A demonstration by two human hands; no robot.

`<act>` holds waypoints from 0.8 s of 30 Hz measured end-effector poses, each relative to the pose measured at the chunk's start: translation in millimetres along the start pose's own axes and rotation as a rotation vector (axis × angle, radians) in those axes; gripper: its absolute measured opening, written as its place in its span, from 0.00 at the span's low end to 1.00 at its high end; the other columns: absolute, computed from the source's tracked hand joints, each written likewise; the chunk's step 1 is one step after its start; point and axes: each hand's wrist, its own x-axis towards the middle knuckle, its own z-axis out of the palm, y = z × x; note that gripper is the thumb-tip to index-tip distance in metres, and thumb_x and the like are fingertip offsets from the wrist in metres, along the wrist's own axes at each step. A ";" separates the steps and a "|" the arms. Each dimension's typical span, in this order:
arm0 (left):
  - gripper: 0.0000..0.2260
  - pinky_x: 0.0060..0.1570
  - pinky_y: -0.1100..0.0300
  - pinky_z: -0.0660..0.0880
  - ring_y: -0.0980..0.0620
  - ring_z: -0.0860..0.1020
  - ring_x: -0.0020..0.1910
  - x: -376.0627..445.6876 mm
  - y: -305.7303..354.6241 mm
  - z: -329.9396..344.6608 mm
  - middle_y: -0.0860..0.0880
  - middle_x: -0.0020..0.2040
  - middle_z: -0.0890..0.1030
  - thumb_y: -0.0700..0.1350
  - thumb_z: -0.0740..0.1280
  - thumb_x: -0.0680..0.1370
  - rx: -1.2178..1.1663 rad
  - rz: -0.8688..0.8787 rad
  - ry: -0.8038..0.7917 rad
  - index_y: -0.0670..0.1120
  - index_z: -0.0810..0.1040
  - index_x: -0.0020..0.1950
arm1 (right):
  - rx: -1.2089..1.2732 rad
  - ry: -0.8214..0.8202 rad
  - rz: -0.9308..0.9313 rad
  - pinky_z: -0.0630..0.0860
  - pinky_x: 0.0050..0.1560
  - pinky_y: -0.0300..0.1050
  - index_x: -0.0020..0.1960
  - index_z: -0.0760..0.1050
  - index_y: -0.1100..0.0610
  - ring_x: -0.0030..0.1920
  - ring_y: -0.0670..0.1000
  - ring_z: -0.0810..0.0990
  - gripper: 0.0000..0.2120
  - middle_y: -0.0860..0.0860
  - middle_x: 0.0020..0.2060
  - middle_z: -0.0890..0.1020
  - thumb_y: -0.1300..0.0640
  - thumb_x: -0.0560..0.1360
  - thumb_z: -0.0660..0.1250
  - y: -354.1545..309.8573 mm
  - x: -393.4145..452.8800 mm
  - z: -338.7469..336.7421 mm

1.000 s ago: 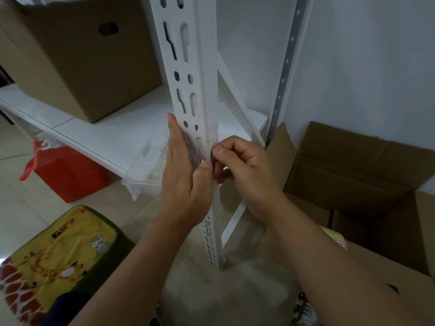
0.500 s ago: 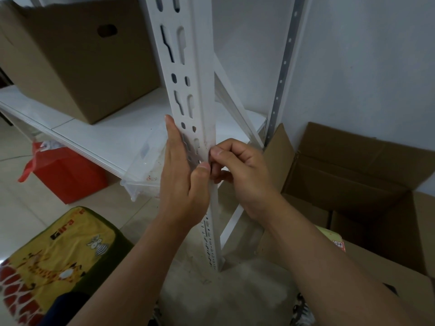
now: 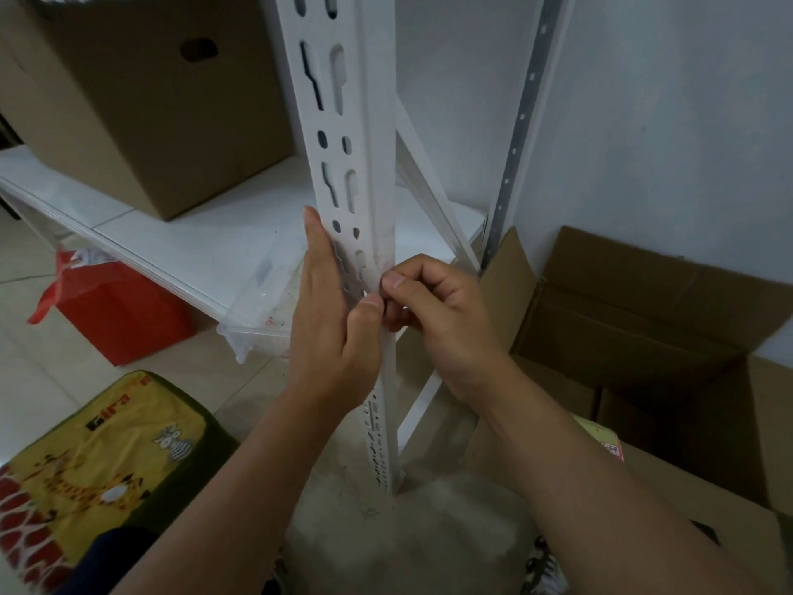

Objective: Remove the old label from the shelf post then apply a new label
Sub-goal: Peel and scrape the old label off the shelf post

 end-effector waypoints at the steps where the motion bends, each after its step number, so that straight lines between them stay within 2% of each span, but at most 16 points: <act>1: 0.38 0.70 0.69 0.61 0.59 0.58 0.75 0.3 0.3 0.0 0.49 0.80 0.52 0.52 0.52 0.73 -0.001 -0.002 -0.002 0.42 0.40 0.79 | -0.004 0.000 -0.004 0.76 0.40 0.43 0.42 0.76 0.65 0.35 0.50 0.75 0.08 0.56 0.32 0.75 0.65 0.78 0.62 0.0 0.0 0.0; 6: 0.38 0.70 0.69 0.60 0.57 0.58 0.75 -0.1 0.4 0.0 0.49 0.79 0.53 0.50 0.52 0.73 -0.007 0.022 0.006 0.39 0.41 0.79 | -0.006 -0.005 0.006 0.76 0.41 0.44 0.42 0.77 0.64 0.35 0.51 0.75 0.07 0.55 0.32 0.76 0.64 0.78 0.63 1.4 0.0 -1.1; 12: 0.38 0.72 0.61 0.63 0.57 0.59 0.75 0.5 -2.1 0.0 0.48 0.79 0.54 0.51 0.52 0.73 -0.008 0.015 0.000 0.41 0.41 0.79 | -0.029 0.013 0.018 0.78 0.41 0.44 0.41 0.77 0.64 0.34 0.50 0.76 0.08 0.55 0.32 0.77 0.64 0.78 0.63 0.4 0.8 -1.3; 15: 0.38 0.71 0.53 0.66 0.58 0.62 0.73 0.4 -2.8 -1.7 0.49 0.79 0.55 0.51 0.52 0.72 -0.025 0.001 -0.019 0.44 0.41 0.79 | 0.065 0.023 0.056 0.76 0.40 0.44 0.39 0.75 0.63 0.34 0.52 0.75 0.10 0.55 0.31 0.76 0.63 0.78 0.61 -2.1 0.4 -1.0; 18: 0.38 0.68 0.58 0.67 0.63 0.63 0.70 0.9 -3.0 -3.7 0.50 0.78 0.57 0.50 0.52 0.72 -0.015 0.003 -0.024 0.44 0.41 0.80 | 0.102 0.026 0.053 0.72 0.38 0.46 0.39 0.73 0.66 0.33 0.54 0.71 0.11 0.57 0.30 0.72 0.61 0.79 0.62 -3.9 3.2 1.6; 22: 0.38 0.69 0.53 0.66 0.53 0.64 0.73 1.2 -2.7 -4.8 0.45 0.78 0.58 0.49 0.52 0.72 -0.007 0.013 -0.033 0.42 0.41 0.79 | 0.077 0.061 0.038 0.69 0.35 0.45 0.37 0.71 0.68 0.30 0.53 0.68 0.12 0.58 0.27 0.70 0.63 0.78 0.62 -5.6 8.6 3.4; 24: 0.38 0.70 0.51 0.66 0.51 0.63 0.73 1.0 -3.2 -5.1 0.45 0.78 0.58 0.49 0.53 0.73 -0.005 0.020 -0.034 0.41 0.41 0.79 | 0.086 0.061 0.057 0.69 0.35 0.46 0.37 0.71 0.68 0.30 0.53 0.68 0.12 0.57 0.27 0.70 0.63 0.78 0.61 -5.0 8.8 3.5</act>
